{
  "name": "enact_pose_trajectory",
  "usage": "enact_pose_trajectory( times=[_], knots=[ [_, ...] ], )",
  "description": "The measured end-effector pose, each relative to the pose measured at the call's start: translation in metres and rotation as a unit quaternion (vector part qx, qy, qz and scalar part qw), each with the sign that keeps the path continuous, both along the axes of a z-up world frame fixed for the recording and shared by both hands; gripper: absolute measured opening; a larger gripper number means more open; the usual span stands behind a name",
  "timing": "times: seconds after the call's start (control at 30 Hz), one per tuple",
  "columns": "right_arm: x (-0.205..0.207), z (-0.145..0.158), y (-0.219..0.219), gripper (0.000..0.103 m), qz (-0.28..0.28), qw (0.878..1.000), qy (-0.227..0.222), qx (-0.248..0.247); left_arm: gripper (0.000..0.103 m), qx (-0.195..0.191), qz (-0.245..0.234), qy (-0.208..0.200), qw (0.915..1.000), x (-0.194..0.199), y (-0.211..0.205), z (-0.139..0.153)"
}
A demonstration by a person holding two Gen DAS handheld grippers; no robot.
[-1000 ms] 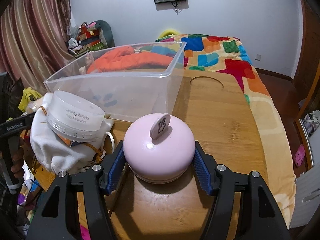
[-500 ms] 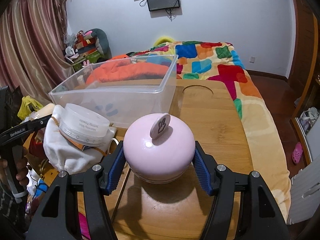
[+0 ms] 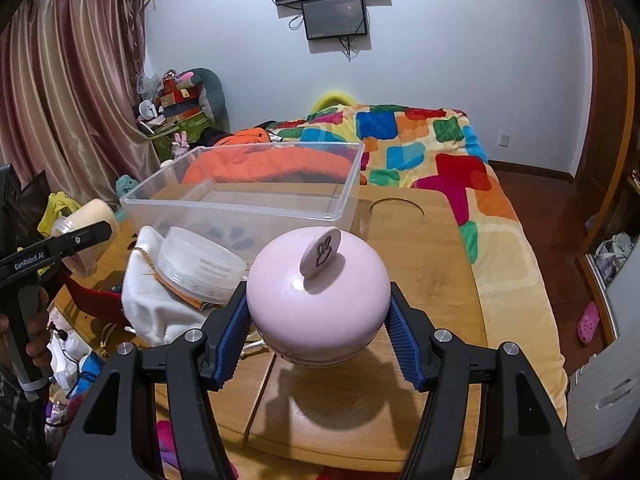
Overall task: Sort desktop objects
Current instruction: 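Lift the pink container and cream tub and carry both toward the clear box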
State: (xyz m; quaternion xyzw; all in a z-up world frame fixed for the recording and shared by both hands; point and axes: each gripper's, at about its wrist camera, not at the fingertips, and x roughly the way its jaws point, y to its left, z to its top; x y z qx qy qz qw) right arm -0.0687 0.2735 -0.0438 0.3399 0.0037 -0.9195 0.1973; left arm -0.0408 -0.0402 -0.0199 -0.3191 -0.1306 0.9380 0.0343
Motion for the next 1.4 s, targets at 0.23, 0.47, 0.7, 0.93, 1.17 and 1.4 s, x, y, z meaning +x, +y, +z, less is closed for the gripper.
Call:
enact_pose_trajectory(
  times=[0.23, 0.47, 0.7, 0.93, 1.17, 1.4],
  knots=[
    [0.008, 0.011, -0.003, 0.060, 0.005, 1.000, 0.019, 0.011, 0.074, -0.020, -0.001, 0.017, 0.9996, 0.005, 0.001, 0.019],
    [0.007, 0.027, -0.009, 0.060, 0.009, 0.999, 0.034, 0.010, 0.074, -0.004, -0.022, 0.024, 0.9995, 0.000, 0.005, 0.033],
    [-0.001, 0.042, -0.017, 0.060, 0.019, 0.998, 0.054, 0.026, 0.074, -0.017, -0.045, 0.036, 0.9982, -0.016, 0.016, 0.054],
    [-0.023, 0.056, -0.022, 0.060, 0.032, 0.997, 0.064, 0.030, 0.074, -0.022, -0.065, 0.043, 0.9967, -0.037, 0.016, 0.076],
    [-0.050, 0.064, -0.030, 0.060, 0.051, 0.996, 0.065, 0.032, 0.074, -0.014, -0.083, 0.042, 0.9956, -0.059, 0.014, 0.089],
    [-0.076, 0.068, -0.040, 0.060, 0.069, 0.995, 0.057, 0.038, 0.074, -0.027, -0.095, 0.026, 0.9948, -0.086, 0.018, 0.090]
  ],
)
